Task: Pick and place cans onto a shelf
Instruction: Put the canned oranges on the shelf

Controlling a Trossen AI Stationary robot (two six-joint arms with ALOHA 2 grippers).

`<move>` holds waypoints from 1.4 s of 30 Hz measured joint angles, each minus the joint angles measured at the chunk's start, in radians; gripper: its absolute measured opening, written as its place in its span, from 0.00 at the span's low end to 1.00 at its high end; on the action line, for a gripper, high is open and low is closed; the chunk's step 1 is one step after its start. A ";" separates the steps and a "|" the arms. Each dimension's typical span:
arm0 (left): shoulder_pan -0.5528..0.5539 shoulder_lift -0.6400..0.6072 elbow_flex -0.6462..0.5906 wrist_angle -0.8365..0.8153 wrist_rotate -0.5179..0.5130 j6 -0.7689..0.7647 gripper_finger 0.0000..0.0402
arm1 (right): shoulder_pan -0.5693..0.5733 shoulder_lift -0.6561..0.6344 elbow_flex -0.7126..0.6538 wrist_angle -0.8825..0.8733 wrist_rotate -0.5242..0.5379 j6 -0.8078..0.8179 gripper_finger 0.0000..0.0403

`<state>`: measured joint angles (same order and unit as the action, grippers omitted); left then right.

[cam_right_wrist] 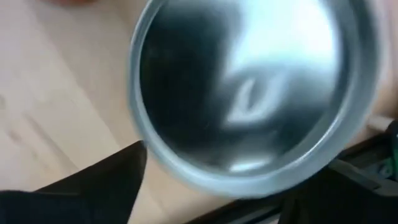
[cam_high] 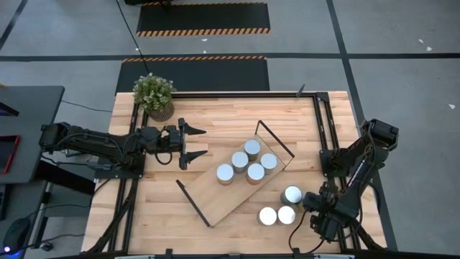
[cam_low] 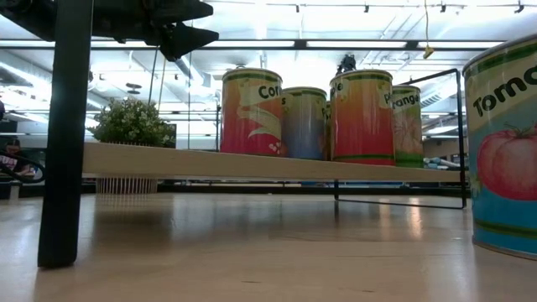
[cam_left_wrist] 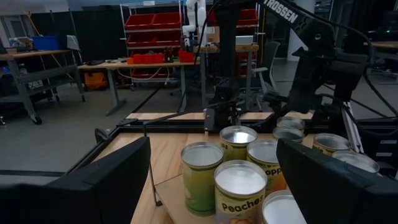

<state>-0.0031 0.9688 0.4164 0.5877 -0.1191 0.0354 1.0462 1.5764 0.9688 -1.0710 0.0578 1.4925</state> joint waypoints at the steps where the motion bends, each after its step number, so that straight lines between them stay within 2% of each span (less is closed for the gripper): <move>1: 0.000 0.000 0.000 0.000 0.000 0.000 0.88 | -0.004 0.000 0.000 -0.006 0.014 0.000 0.97; 4: 0.000 0.000 0.000 0.000 0.000 -0.001 0.88 | -0.020 0.000 0.000 -0.005 0.060 -0.008 0.98; 10: 0.000 0.000 0.000 0.000 0.000 -0.001 0.88 | -0.059 0.000 0.000 0.004 0.081 -0.063 0.99; 21: 0.000 0.000 0.000 0.000 0.000 0.000 0.88 | -0.124 0.000 0.000 0.044 0.101 -0.170 0.93; 25: 0.000 0.000 0.000 -0.001 0.000 0.000 0.88 | -0.140 -0.001 0.001 0.037 0.055 -0.190 0.85; 29: 0.000 0.000 0.000 -0.001 0.000 0.000 0.88 | -0.167 -0.006 0.002 0.035 -0.059 -0.221 0.80; 34: 0.000 0.000 0.000 -0.001 0.000 0.000 0.88 | -0.194 -0.057 0.004 0.009 -0.127 -0.219 0.82; 42: 0.000 0.000 0.000 -0.002 0.000 0.000 0.88 | -0.217 -0.205 0.097 -0.042 -0.132 -0.150 0.82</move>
<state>-0.0030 0.9690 0.4164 0.5861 -0.1188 0.0357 0.8295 1.3711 1.0659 -1.1129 -0.0746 1.3424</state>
